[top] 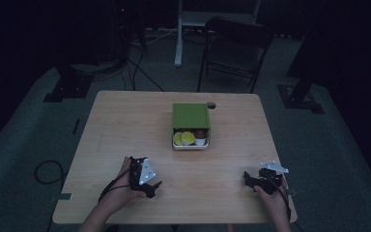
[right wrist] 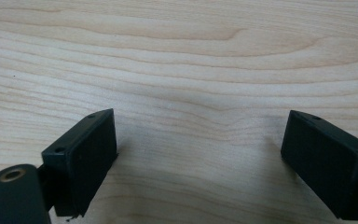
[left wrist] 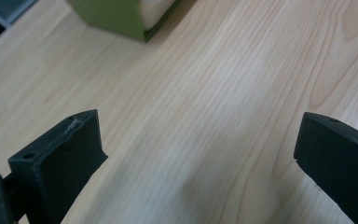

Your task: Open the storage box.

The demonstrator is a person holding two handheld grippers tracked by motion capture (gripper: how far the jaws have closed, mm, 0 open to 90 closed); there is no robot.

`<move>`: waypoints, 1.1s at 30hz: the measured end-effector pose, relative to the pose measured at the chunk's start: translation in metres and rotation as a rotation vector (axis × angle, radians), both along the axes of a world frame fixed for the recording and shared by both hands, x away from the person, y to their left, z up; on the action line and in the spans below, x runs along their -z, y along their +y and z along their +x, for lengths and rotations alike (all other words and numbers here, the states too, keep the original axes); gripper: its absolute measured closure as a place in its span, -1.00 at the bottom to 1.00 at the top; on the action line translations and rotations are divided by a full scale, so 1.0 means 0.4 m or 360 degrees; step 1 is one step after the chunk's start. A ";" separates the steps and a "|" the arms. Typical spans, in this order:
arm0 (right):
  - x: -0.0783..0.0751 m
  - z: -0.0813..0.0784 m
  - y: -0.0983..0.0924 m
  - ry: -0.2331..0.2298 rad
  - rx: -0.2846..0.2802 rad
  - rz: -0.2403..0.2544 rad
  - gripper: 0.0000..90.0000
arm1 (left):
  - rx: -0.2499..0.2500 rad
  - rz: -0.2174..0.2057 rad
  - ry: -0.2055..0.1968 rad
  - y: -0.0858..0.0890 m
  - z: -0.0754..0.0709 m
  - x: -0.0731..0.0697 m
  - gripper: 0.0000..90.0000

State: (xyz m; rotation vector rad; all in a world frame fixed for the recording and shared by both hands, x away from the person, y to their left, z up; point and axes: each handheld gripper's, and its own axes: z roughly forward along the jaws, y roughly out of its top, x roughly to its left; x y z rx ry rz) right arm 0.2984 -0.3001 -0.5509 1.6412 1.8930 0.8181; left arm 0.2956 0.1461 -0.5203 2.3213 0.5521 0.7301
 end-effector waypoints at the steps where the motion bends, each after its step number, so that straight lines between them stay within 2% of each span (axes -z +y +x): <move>1: 0.000 0.000 0.000 0.0000 0.0000 0.0000 -0.78 | 0.0000 0.0000 0.0000 0.000 0.000 0.000 -0.96; 2: 0.000 0.000 0.000 0.0000 0.0000 0.0000 -0.78 | 0.0054 0.0034 -0.0055 -0.028 0.003 -0.005 -0.96; 5: 0.000 0.000 0.000 0.0000 0.0001 0.0001 -0.78 | 0.0096 0.0075 -0.0104 -0.051 0.006 -0.005 -0.96; 9: 0.000 0.000 0.000 0.0001 0.0001 0.0001 -0.78 | 0.0148 0.0101 -0.0125 -0.075 0.009 -0.004 -0.96; 17: 0.000 0.000 0.000 0.0001 0.0001 0.0001 -0.78 | 0.0199 0.0155 -0.0181 -0.110 0.011 0.001 -0.96; 20: 0.000 0.000 0.000 0.0000 0.0001 0.0001 -0.78 | 0.0229 0.0200 -0.0245 -0.137 0.015 0.003 -0.96; 23: 0.000 0.000 0.000 0.0001 0.0001 0.0000 -0.78 | 0.0237 0.0181 -0.0262 -0.156 0.019 0.001 -0.96; 33: 0.000 0.000 0.000 0.0001 0.0001 0.0000 -0.78 | 0.0291 0.0208 -0.0346 -0.213 0.017 -0.005 -0.96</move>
